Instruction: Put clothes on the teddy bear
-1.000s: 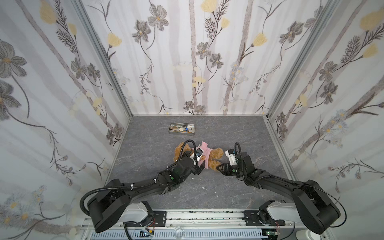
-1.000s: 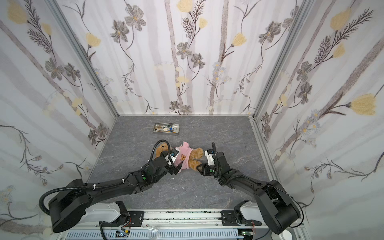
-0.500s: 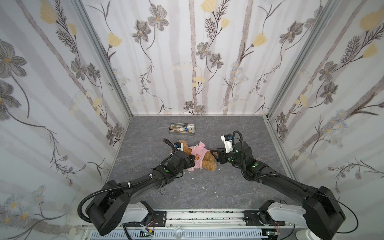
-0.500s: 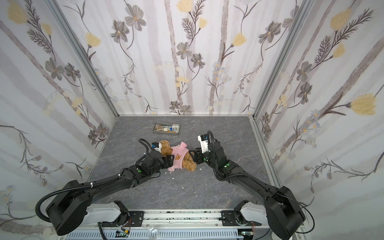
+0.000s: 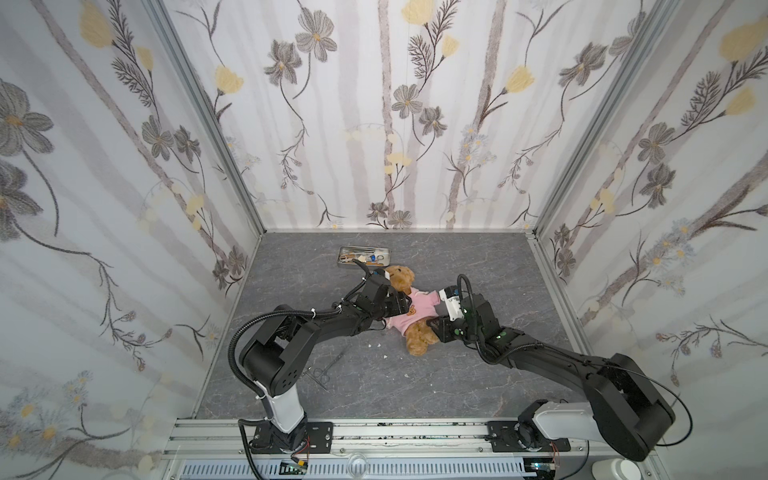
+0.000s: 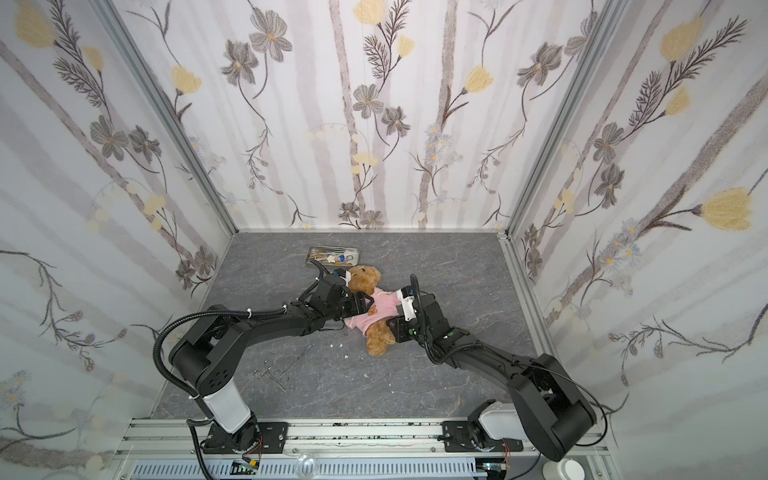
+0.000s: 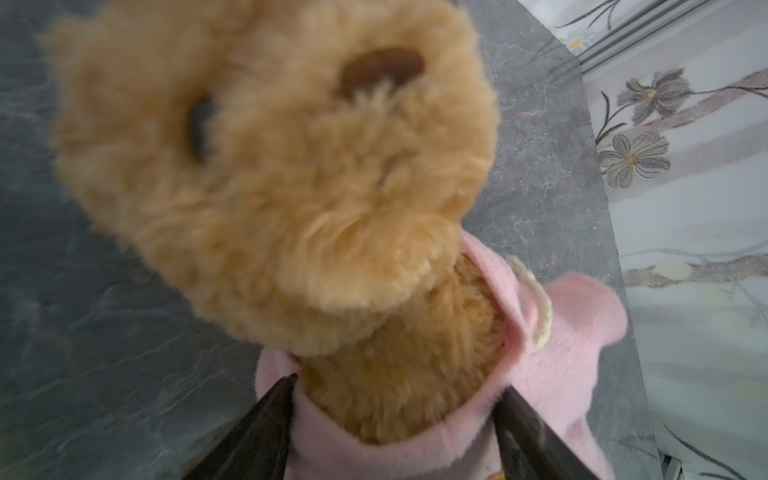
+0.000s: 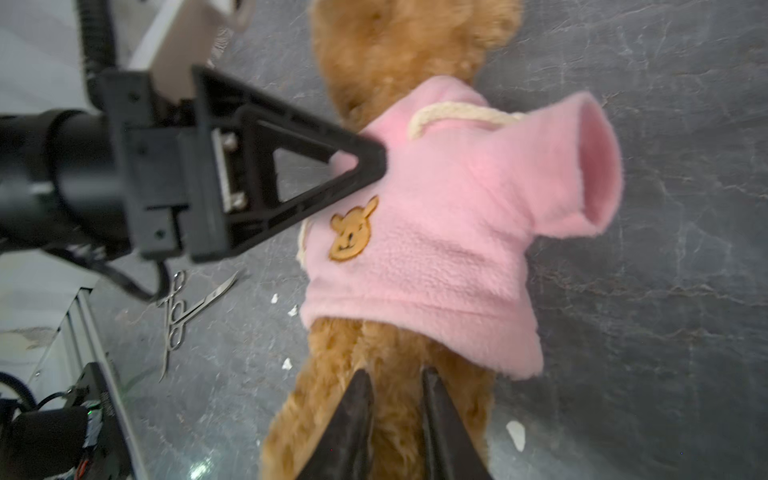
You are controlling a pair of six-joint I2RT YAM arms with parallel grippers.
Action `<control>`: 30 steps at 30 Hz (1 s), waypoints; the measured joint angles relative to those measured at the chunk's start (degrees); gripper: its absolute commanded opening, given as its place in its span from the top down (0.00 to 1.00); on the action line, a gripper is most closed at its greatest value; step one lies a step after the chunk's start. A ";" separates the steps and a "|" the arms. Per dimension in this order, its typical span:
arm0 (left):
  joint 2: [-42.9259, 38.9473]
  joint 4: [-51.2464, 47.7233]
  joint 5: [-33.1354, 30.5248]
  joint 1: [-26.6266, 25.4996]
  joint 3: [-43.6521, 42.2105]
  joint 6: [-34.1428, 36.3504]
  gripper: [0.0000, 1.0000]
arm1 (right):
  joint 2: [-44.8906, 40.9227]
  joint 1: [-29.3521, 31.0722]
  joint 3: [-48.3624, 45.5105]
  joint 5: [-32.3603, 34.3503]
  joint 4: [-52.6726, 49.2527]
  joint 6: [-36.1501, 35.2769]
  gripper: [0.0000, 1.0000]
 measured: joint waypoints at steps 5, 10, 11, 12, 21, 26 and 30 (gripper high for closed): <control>-1.14 -1.49 -2.71 1.42 1.73 5.35 0.14 | -6.73 0.46 2.21 4.79 -3.41 -6.05 0.52; -9.03 -2.14 -5.64 2.38 -2.99 9.33 0.11 | -5.01 4.48 6.84 7.41 -3.63 -20.37 0.44; -10.91 -2.36 -6.56 3.08 -4.42 10.08 0.11 | -4.57 5.42 7.30 8.31 -3.43 -24.30 0.43; -12.52 -2.58 -7.28 3.72 -5.64 10.12 0.11 | -4.13 6.01 7.63 8.46 -3.30 -27.50 0.43; -25.51 -3.61 -11.08 7.52 -14.88 12.63 0.10 | 10.43 6.75 20.59 10.99 -10.73 -52.43 0.43; -28.30 -3.93 -12.04 7.69 -18.08 12.98 0.10 | 17.46 7.56 27.45 10.12 -17.73 -58.82 0.43; -29.29 -4.24 -12.46 7.74 -19.50 13.00 0.11 | 21.31 8.33 30.53 10.75 -21.77 -62.27 0.44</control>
